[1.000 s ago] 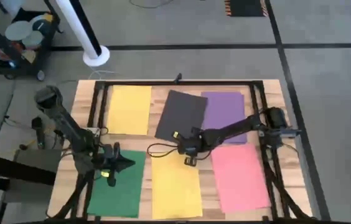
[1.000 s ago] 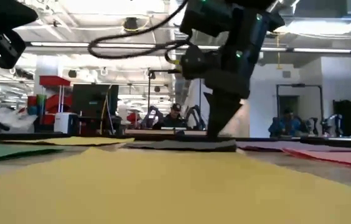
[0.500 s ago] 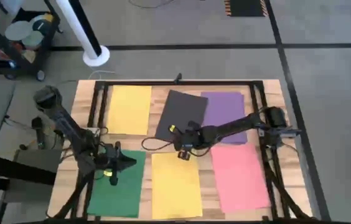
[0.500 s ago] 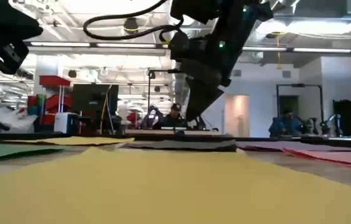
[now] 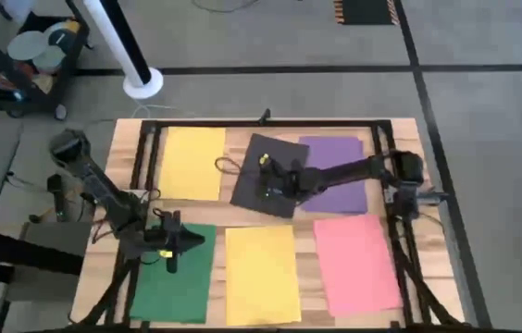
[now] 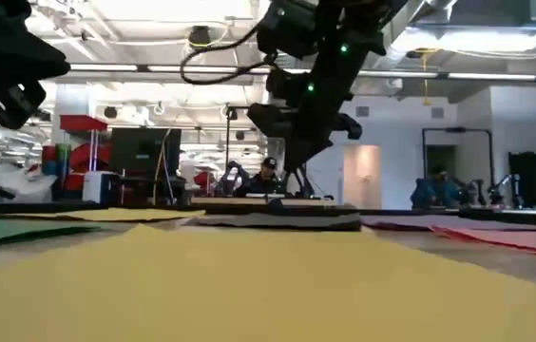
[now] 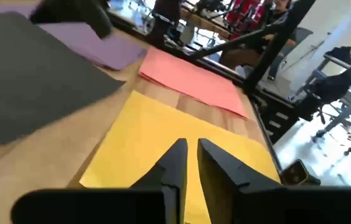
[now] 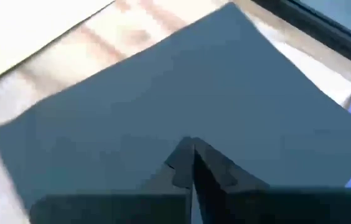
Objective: Organize paper
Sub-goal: Put the black paper on the top center of the table, then put the yellow paper on top of the other yellow paper in the bottom center of the table
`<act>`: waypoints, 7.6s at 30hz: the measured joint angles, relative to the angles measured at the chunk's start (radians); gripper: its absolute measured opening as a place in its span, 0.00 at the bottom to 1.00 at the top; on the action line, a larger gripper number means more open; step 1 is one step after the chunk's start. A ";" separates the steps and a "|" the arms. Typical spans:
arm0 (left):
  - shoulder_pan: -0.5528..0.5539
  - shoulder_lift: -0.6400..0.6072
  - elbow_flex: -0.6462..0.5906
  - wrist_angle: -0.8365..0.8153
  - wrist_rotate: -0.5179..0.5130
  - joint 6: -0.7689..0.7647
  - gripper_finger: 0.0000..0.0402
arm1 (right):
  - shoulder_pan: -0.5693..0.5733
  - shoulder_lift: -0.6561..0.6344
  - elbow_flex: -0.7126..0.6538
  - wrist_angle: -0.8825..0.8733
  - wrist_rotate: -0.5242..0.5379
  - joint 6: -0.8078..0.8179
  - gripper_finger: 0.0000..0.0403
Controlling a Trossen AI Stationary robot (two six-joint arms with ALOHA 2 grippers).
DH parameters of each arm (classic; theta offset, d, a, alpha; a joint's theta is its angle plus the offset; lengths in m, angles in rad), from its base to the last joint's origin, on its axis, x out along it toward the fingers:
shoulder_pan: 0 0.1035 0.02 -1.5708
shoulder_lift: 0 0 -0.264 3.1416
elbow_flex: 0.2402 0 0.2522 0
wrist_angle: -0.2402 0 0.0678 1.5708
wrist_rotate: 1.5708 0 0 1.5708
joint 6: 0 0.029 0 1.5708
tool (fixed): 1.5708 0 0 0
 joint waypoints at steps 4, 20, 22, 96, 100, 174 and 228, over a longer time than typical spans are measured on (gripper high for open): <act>0.000 0.000 0.000 0.000 0.000 0.000 0.09 | -0.026 0.029 0.002 0.028 -0.034 0.035 0.00; 0.000 0.000 0.000 -0.005 0.000 -0.011 0.09 | -0.047 0.224 0.005 0.234 -0.108 0.030 0.00; 0.000 0.000 0.000 -0.005 0.000 -0.011 0.09 | -0.046 0.237 0.004 0.258 -0.110 -0.013 0.00; 0.000 0.000 0.000 -0.009 0.046 -0.011 0.09 | -0.064 0.240 0.055 0.328 -0.105 -0.305 0.00; 0.000 0.000 0.000 -0.009 0.046 -0.011 0.09 | -0.073 0.240 0.055 0.301 -0.105 -0.273 0.00; -0.001 0.000 0.000 0.383 0.312 0.476 0.09 | 0.079 0.623 0.706 0.174 -0.164 -0.992 0.31; -0.001 0.000 0.000 0.347 0.311 0.443 0.09 | 0.096 0.538 0.714 0.187 -0.286 -1.008 0.00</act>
